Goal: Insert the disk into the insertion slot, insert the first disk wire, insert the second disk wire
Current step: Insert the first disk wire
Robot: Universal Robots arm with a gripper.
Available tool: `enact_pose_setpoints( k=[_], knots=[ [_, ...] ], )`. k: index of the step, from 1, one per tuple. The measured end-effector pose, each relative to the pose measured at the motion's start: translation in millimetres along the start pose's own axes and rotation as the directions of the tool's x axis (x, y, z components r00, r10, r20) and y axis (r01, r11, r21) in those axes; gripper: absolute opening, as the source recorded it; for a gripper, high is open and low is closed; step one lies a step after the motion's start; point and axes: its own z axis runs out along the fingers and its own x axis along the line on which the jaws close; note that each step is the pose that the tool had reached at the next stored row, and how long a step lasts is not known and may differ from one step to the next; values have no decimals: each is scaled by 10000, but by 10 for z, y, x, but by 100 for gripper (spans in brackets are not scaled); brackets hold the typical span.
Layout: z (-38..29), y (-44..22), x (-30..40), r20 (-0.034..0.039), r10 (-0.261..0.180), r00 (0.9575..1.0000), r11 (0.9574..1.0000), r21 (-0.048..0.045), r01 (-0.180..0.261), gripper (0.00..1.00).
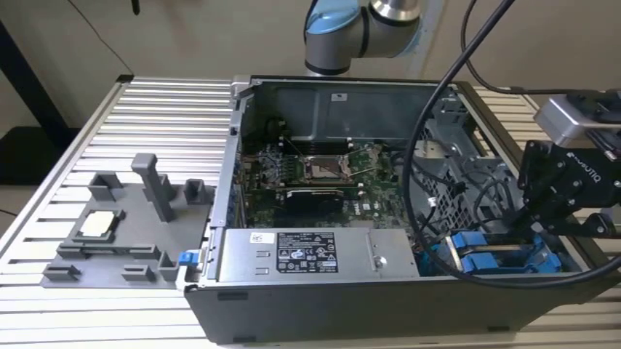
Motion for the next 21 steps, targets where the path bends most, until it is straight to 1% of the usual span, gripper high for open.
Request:
enact_pose_setpoints(
  k=[4, 6, 7, 8, 9, 10, 11, 21],
  knots=[
    [58, 5, 1, -17, 2, 10000, 10000, 14, -2, 19],
    [88, 4, 1, 8, 0, 10000, 10000, 13, 0, 20],
    [93, 4, 3, 11, 0, 10000, 10000, 14, 0, 26],
    [92, 4, 4, 8, 0, 10000, 10000, 13, 0, 26],
    [84, 5, 4, 2, 1, 10000, 10000, 13, -1, 33],
    [63, 7, 4, 3, 0, 10000, 10000, 13, 0, 33],
    [28, 11, 3, 7, 0, 10000, 10000, 12, 0, 33],
    [-424, 58, -7, 1, 1, 10000, 10000, 13, -1, 33]
  ],
)
